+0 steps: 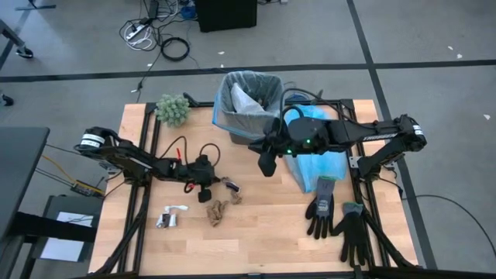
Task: Place trash/remove bag and relplace
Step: Put the brown napkin into the trash bin
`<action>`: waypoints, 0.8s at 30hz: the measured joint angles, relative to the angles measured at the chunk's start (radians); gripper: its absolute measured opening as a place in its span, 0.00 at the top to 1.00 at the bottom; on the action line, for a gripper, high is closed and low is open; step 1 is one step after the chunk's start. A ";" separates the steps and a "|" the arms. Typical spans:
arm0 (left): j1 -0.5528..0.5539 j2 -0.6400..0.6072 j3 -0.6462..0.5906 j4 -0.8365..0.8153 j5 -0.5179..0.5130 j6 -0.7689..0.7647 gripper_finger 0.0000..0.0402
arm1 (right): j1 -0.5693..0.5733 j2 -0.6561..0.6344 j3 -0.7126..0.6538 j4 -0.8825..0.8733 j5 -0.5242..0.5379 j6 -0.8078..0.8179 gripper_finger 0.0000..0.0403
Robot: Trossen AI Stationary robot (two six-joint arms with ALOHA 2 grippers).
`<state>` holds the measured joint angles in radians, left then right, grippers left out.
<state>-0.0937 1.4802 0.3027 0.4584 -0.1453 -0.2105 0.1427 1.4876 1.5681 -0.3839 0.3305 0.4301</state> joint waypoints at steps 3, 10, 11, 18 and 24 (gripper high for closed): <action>-0.001 0.002 0.000 0.037 0.009 0.012 0.96 | 0.021 0.000 0.000 -0.004 0.001 -0.013 0.89; -0.001 0.002 0.000 0.086 0.055 0.164 0.89 | 0.066 0.000 0.000 -0.106 0.009 0.036 0.88; -0.001 0.002 0.000 0.094 0.058 0.188 0.87 | 0.070 0.000 0.000 -0.111 0.017 0.038 0.88; 0.000 0.002 0.001 0.125 0.062 0.309 0.65 | 0.101 0.000 0.000 -0.134 0.070 0.074 0.88; 0.002 0.001 0.002 0.126 0.018 0.367 0.49 | 0.117 0.000 0.000 -0.194 0.096 0.118 0.88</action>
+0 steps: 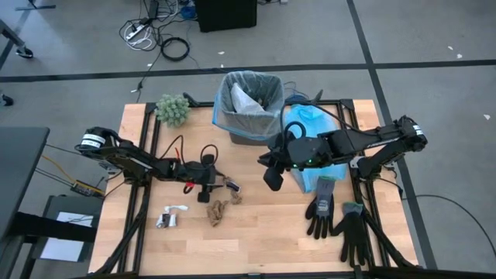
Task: Place trash/remove bag and relplace
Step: Put the brown napkin into the trash bin
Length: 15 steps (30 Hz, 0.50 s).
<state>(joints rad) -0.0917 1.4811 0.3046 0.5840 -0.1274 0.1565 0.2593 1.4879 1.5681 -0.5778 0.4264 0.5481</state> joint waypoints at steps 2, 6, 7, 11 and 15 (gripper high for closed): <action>0.000 0.000 0.000 0.002 -0.019 0.025 0.47 | 0.001 0.000 0.000 -0.007 0.000 0.009 0.88; 0.004 0.007 0.000 0.021 -0.023 0.051 0.45 | 0.000 0.000 0.000 -0.008 0.000 0.010 0.88; 0.009 0.017 0.002 0.034 -0.011 0.050 0.45 | 0.000 0.000 0.000 -0.008 0.000 0.010 0.88; 0.027 0.090 0.020 0.048 0.051 0.026 0.45 | -0.007 0.000 0.000 -0.003 0.000 0.011 0.88; 0.027 0.175 0.062 0.076 0.016 0.019 0.46 | -0.013 0.000 0.000 0.000 0.000 0.025 0.88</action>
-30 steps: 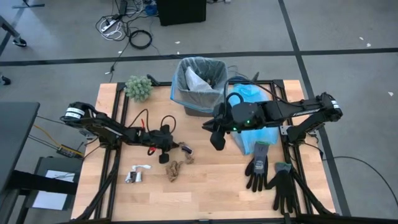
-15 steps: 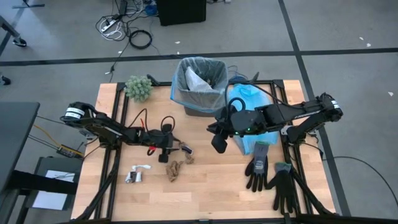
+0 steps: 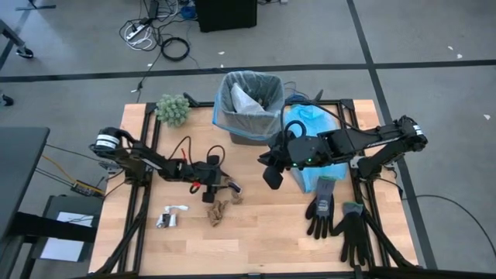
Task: Place trash/remove bag and relplace
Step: Put the brown napkin into the trash bin
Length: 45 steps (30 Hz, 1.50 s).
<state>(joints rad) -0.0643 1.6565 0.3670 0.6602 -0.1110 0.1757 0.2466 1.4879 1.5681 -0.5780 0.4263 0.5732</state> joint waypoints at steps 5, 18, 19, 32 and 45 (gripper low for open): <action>0.013 0.068 0.055 0.000 -0.015 -0.030 0.50 | 0.000 0.000 0.000 0.003 -0.003 0.020 0.88; 0.019 0.066 0.076 -0.019 -0.010 -0.250 0.97 | -0.002 0.000 0.000 0.004 -0.002 0.026 0.88; 0.019 0.056 0.075 -0.026 -0.011 -0.269 0.97 | -0.002 0.000 0.000 0.004 -0.004 0.020 0.88; 0.020 -0.250 0.176 -0.242 -0.056 -0.337 0.98 | 0.013 0.000 0.000 -0.097 -0.063 0.043 0.88; 0.106 -0.396 0.656 -0.735 -0.317 -0.206 0.98 | 0.013 0.000 0.000 -0.120 -0.056 0.046 0.88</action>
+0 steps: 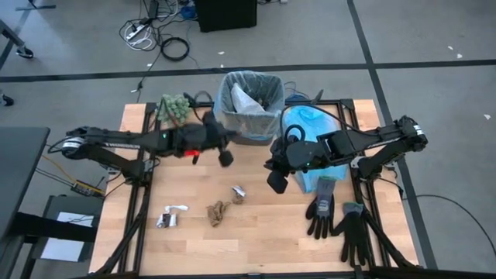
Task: Place trash/remove bag and relplace
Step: Put the brown napkin into the trash bin
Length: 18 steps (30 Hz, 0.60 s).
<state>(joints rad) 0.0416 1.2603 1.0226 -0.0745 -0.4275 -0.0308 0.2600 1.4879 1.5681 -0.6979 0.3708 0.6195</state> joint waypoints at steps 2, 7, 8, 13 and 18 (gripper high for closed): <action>0.045 0.012 0.045 -0.026 -0.003 -0.002 0.98 | 0.000 0.000 0.000 0.013 0.000 -0.009 0.88; 0.138 0.048 0.126 -0.042 -0.003 -0.038 0.98 | 0.000 0.000 0.000 0.015 0.001 -0.030 0.88; 0.154 0.057 0.144 -0.047 -0.001 -0.052 0.98 | 0.000 0.000 0.000 0.016 0.001 -0.035 0.88; 0.224 0.110 0.217 -0.120 0.045 -0.094 0.98 | 0.000 0.000 0.000 0.015 0.000 -0.060 0.88; 0.275 0.179 0.293 -0.213 0.118 -0.176 0.95 | -0.003 0.000 0.000 0.012 0.001 -0.102 0.88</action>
<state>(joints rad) 0.3171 1.4394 1.3161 -0.2874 -0.3094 -0.2070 0.2572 1.4879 1.5684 -0.6859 0.3714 0.5172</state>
